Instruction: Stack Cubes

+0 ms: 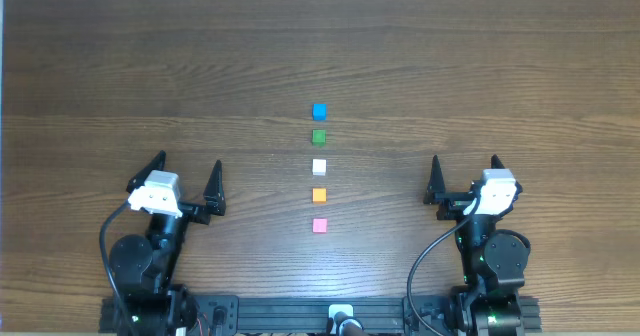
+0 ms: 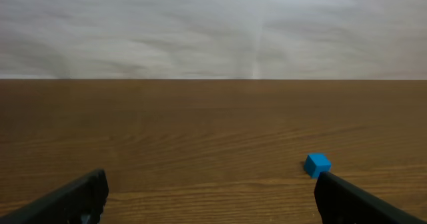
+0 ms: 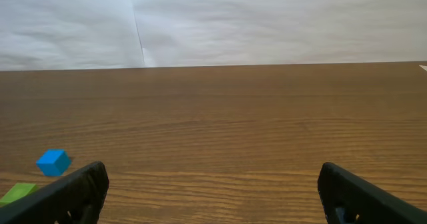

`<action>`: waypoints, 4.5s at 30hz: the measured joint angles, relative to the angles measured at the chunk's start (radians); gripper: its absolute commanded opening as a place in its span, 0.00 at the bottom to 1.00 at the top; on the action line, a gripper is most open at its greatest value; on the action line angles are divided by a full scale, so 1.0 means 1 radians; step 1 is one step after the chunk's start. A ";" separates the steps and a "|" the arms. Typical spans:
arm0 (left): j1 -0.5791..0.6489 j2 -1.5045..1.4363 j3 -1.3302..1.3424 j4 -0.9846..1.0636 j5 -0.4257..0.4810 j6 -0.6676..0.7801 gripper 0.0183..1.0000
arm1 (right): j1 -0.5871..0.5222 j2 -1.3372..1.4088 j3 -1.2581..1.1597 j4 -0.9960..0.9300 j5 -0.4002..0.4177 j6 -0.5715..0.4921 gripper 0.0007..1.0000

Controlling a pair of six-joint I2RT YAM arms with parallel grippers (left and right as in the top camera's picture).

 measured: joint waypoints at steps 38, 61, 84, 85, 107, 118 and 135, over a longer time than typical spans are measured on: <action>-0.307 0.616 0.756 -0.249 0.439 -0.259 0.99 | 0.000 -0.003 -0.001 0.000 -0.005 0.000 0.99; -0.969 1.422 0.951 -0.664 -0.134 -0.957 0.99 | 0.000 -0.004 -0.001 0.000 -0.007 0.000 0.99; -1.028 1.685 0.951 -0.645 -0.286 -1.075 0.92 | 0.000 -0.004 -0.001 0.000 -0.007 0.000 0.99; -1.030 1.688 0.951 -0.642 -0.288 -1.068 0.92 | 0.000 -0.004 -0.001 0.000 -0.007 0.000 0.99; -1.058 1.727 0.951 -0.642 -0.301 -0.965 0.72 | 0.000 -0.004 -0.001 0.000 -0.007 0.000 0.99; -1.058 1.732 0.951 -0.650 -0.308 -0.965 0.44 | 0.000 -0.004 -0.001 0.000 -0.007 0.000 0.99; -1.057 1.732 0.952 -0.650 -0.308 -0.964 0.18 | 0.000 -0.004 -0.001 0.000 -0.007 0.000 0.99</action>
